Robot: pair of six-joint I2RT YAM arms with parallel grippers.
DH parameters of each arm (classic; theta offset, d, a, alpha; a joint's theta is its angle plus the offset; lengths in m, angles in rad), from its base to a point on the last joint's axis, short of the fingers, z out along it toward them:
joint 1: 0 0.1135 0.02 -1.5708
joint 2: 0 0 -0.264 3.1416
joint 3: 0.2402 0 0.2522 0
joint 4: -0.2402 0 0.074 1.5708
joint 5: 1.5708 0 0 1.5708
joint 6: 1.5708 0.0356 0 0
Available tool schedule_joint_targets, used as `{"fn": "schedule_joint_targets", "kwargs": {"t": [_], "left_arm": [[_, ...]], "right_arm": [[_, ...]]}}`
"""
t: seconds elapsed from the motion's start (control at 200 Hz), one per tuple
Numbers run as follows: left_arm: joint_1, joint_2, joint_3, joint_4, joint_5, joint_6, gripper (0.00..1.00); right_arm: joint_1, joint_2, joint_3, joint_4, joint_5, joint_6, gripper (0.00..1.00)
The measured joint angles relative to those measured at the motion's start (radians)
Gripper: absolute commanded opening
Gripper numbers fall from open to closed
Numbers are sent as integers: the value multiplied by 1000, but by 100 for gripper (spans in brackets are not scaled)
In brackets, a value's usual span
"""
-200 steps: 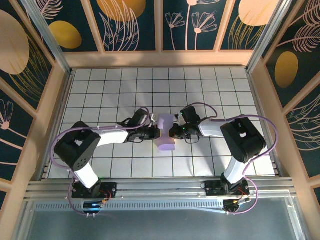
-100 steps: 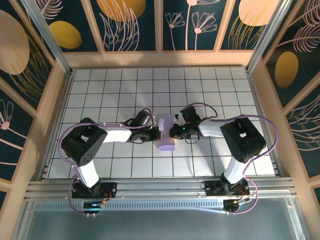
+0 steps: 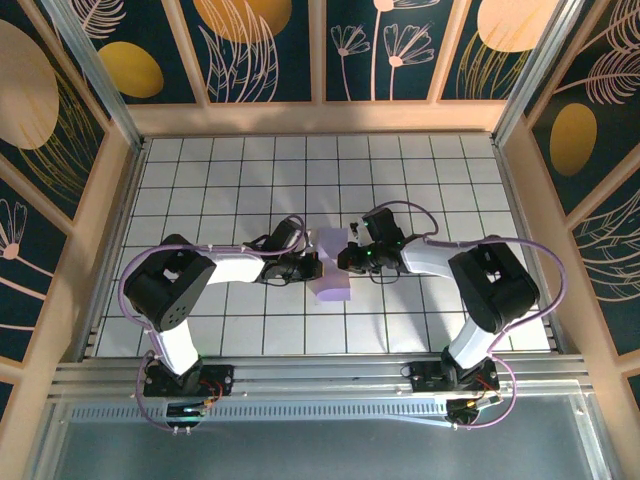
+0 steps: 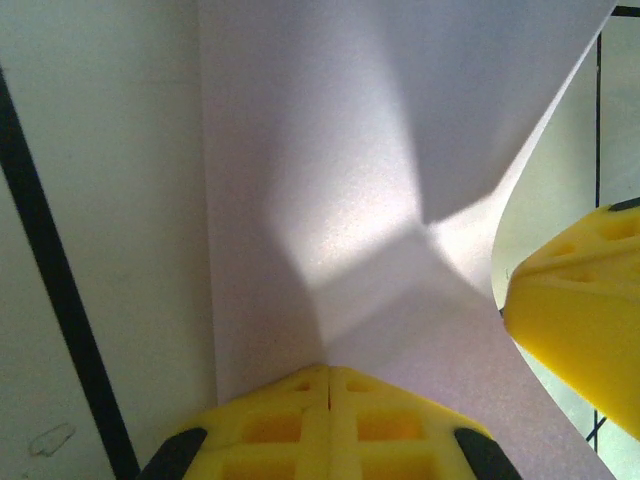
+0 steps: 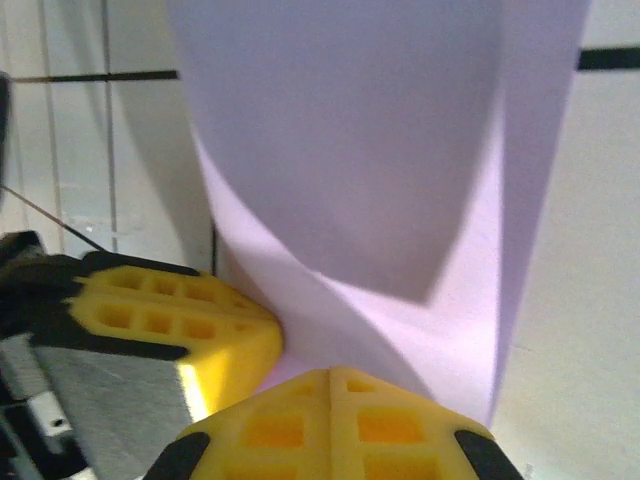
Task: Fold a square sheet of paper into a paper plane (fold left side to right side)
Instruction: Hold the square sheet of paper at the center of the table.
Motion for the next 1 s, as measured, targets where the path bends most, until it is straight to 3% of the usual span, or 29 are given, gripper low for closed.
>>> {"fn": "schedule_joint_targets", "kwargs": {"t": [0.706, 0.996], "left_arm": [[-1, 0, 0, -2, 0, 3, 0], [-3, -2, -5, 2, 0, 3, 0]], "right_arm": [[31, 220, 140, 106, -34, 24, 0], [32, 228, 146, 101, -26, 24, 0]]}}
